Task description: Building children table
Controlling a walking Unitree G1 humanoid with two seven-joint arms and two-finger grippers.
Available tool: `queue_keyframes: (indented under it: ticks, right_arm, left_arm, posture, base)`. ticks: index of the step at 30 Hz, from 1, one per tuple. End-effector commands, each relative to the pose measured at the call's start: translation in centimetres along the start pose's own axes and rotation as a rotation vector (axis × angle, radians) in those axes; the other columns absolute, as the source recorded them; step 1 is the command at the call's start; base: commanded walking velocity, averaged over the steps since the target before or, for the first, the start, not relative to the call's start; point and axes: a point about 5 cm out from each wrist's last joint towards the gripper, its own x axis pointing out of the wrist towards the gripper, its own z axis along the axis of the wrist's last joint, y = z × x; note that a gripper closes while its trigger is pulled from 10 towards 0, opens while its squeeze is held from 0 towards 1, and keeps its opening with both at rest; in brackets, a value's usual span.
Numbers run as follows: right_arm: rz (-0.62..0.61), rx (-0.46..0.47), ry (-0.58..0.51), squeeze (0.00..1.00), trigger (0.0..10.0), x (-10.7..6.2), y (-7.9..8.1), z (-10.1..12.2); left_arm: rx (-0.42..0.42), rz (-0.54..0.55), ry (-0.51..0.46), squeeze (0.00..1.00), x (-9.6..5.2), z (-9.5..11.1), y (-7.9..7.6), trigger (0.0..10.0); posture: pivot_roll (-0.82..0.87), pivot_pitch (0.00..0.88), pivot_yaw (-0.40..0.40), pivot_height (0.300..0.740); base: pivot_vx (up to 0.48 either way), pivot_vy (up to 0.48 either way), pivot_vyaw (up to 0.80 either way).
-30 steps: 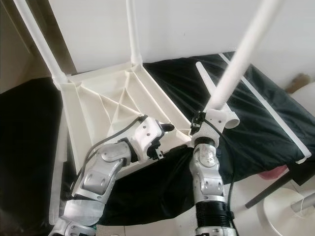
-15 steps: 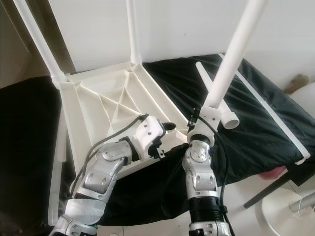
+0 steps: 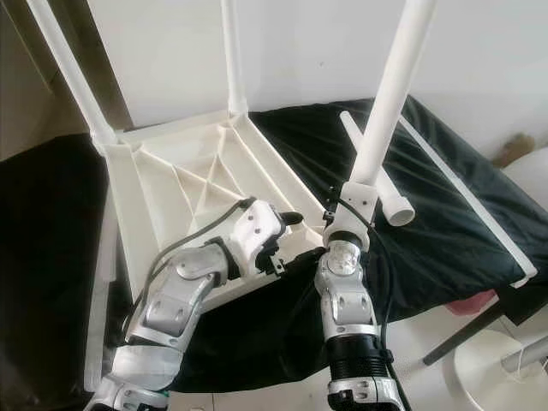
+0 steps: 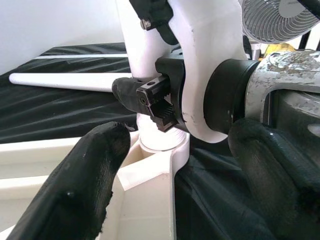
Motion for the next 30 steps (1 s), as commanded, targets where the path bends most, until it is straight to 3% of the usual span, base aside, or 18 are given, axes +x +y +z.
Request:
queue_keyframes:
  ticks: [1,13,21,22,25,26,28,29,30]
  right_arm:
    - [-0.021,-0.092,0.187,0.0,10.0,-0.4,-0.7,-3.9]
    - [-0.247,-0.067,0.207,0.0,10.0,-0.1,-3.2,-4.1]
    - [-0.141,-0.041,0.205,0.0,10.0,-0.1,-2.3,-4.0]
    - [-0.124,-0.021,0.193,0.56,10.0,0.0,-2.3,-3.7]
    - [-0.114,-0.007,0.185,0.56,10.0,0.1,-2.3,-3.5]
    - [-0.065,0.04,0.103,1.0,10.0,0.2,-2.3,-2.5]
    - [0.023,0.079,-0.014,1.0,10.0,1.0,-3.3,-0.8]
    - [0.065,0.068,-0.055,0.25,10.0,1.5,-3.9,-0.2]
    - [0.101,0.051,-0.078,0.25,10.0,1.9,-4.3,0.2]
  left_arm:
    - [0.009,0.147,0.004,0.0,0.3,-0.1,0.7,10.0]
    - [0.01,0.145,0.0,0.0,0.3,0.0,0.7,10.0]
    - [0.009,0.15,0.002,0.0,0.2,0.0,0.7,10.0]
    - [0.008,0.152,0.001,0.0,0.2,0.0,0.7,10.0]
    - [0.007,0.152,0.001,0.0,0.2,0.0,0.7,10.0]
    - [0.007,0.153,0.0,0.0,0.2,0.1,0.7,10.0]
    - [0.007,0.156,0.002,0.0,0.1,0.0,0.8,10.0]
    - [0.007,0.157,0.002,0.0,0.1,0.0,0.8,10.0]
    - [0.006,0.157,0.002,0.0,0.1,0.0,0.8,10.0]
  posture:
    - [-0.04,0.0,0.002,0.74]
    - [-0.04,0.0,0.003,0.74]
    - [-0.03,0.0,0.0,0.74]
    - [-0.03,0.0,-0.001,0.74]
    - [-0.03,0.0,-0.001,0.74]
    - [-0.03,0.0,-0.002,0.74]
    - [-0.03,0.0,0.002,0.74]
    - [-0.03,0.0,0.002,0.74]
    - [-0.04,0.0,0.002,0.74]
  base:
    - [0.0,0.0,0.0]
    - [0.0,0.0,0.0]
    - [0.0,0.0,0.0]
    - [0.0,0.0,0.0]
    - [0.0,0.0,0.0]
    - [0.0,0.0,0.0]
    - [0.0,0.0,0.0]
    - [0.0,0.0,0.0]
    - [0.0,0.0,0.0]
